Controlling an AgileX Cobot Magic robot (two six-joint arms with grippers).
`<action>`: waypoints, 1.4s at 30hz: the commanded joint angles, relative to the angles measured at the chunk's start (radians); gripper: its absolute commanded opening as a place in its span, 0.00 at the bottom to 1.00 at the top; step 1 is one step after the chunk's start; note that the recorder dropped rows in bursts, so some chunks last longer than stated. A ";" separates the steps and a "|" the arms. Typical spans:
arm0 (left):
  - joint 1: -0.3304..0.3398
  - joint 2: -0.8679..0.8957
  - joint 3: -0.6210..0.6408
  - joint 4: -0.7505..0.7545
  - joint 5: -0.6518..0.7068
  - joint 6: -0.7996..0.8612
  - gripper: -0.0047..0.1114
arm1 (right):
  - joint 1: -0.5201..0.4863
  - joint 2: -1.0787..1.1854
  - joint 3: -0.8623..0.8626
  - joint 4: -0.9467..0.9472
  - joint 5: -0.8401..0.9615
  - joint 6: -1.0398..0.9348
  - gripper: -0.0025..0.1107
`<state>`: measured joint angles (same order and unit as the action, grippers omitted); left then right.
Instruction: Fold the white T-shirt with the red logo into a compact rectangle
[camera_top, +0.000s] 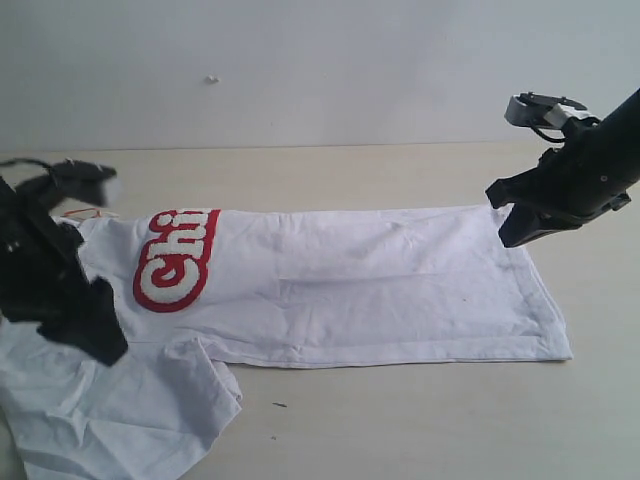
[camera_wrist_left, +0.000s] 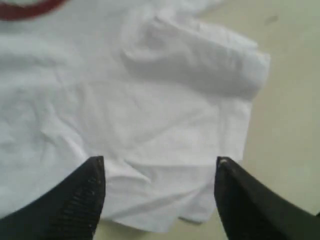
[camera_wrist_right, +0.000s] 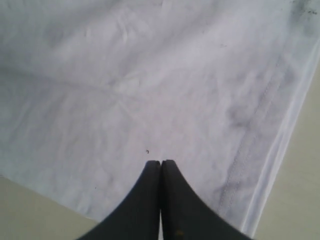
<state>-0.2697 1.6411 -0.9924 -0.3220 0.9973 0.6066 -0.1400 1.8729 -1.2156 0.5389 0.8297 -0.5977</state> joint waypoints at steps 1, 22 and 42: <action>-0.220 -0.061 0.088 0.150 -0.012 -0.180 0.57 | 0.000 -0.012 0.002 0.031 0.025 -0.008 0.02; -0.589 0.085 0.256 0.530 -0.363 -0.742 0.62 | 0.000 -0.012 0.002 0.285 0.092 -0.089 0.02; -0.589 0.114 0.240 0.702 -0.064 -0.654 0.04 | 0.000 -0.012 0.002 0.350 0.128 -0.161 0.02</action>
<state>-0.8541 1.7645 -0.7397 0.3452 0.8806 -0.0560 -0.1400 1.8729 -1.2156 0.8861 0.9645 -0.7401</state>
